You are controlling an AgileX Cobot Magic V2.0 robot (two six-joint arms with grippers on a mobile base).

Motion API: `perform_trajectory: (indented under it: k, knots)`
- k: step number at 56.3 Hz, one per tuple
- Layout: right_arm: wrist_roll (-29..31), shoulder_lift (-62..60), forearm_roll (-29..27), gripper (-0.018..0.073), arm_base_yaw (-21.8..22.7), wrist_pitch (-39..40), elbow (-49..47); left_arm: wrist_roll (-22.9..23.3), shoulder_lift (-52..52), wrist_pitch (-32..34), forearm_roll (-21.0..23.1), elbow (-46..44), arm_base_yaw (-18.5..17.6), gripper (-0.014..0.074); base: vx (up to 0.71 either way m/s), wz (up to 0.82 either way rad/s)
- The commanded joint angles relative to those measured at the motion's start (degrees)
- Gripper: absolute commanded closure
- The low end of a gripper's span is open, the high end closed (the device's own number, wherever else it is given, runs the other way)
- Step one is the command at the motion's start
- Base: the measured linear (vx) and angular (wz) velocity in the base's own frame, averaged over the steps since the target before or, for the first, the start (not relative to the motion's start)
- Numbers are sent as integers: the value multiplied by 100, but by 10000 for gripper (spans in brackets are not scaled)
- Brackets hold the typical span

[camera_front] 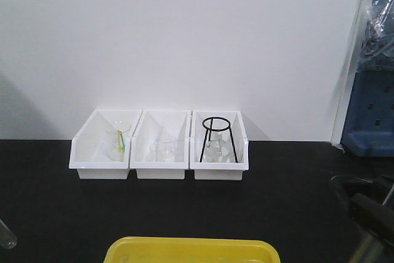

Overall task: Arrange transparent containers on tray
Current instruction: 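Move both grippers with their tubes over the yellow tray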

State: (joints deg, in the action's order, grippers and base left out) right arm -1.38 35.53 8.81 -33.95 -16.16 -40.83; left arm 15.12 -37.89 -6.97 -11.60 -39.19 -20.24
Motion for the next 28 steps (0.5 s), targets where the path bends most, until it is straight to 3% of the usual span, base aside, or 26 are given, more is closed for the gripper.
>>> perform_trajectory:
  k: [1,28]
  knots:
    - [31,8,68,571,37,478,-153,16,-10,481,11,-178,-28,486,2,0]
    - [-20,8,-71,571,37,501,-153,25,-19,481,11,-178,-28,486,0,0]
